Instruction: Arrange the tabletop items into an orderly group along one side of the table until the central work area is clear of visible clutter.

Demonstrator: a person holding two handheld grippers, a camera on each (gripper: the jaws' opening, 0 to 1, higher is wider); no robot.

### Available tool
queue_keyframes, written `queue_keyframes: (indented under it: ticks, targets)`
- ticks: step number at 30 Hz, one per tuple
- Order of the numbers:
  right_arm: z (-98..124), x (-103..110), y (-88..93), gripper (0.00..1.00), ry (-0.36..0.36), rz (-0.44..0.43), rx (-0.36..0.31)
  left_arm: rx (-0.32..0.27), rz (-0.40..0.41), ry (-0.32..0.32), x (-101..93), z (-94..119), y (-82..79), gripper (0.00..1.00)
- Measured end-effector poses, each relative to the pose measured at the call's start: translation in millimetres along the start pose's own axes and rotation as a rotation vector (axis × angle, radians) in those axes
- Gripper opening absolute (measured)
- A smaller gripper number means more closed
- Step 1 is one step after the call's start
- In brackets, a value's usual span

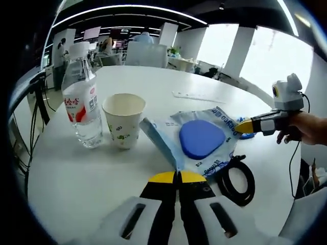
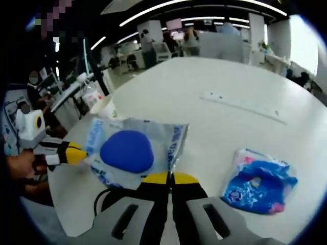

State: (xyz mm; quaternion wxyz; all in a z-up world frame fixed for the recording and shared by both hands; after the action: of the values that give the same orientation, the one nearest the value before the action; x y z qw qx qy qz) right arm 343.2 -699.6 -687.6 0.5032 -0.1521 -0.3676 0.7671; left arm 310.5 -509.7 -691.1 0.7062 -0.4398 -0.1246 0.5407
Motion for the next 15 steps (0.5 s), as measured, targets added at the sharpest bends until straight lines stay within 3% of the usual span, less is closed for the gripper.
queue_keyframes:
  ticks: [15]
  targets:
    - [8, -17, -0.9, 0.0, 0.036, -0.035, -0.014, 0.019, -0.075, 0.022, -4.2, -22, -24.1, 0.0]
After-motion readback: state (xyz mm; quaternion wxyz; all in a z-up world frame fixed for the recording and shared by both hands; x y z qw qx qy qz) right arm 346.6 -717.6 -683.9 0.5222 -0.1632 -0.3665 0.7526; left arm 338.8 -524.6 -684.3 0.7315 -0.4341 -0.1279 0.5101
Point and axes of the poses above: the point that each gripper's makers call its tool centre point, and the gripper's own axes: z roughly backward along the fingers, x roughly to its left, y roughly out of its underside, the point moved 1 cm from there along z, roughly backward along the fingers, and after that the axes turned 4 degrees about z, right-handed, at the moved point
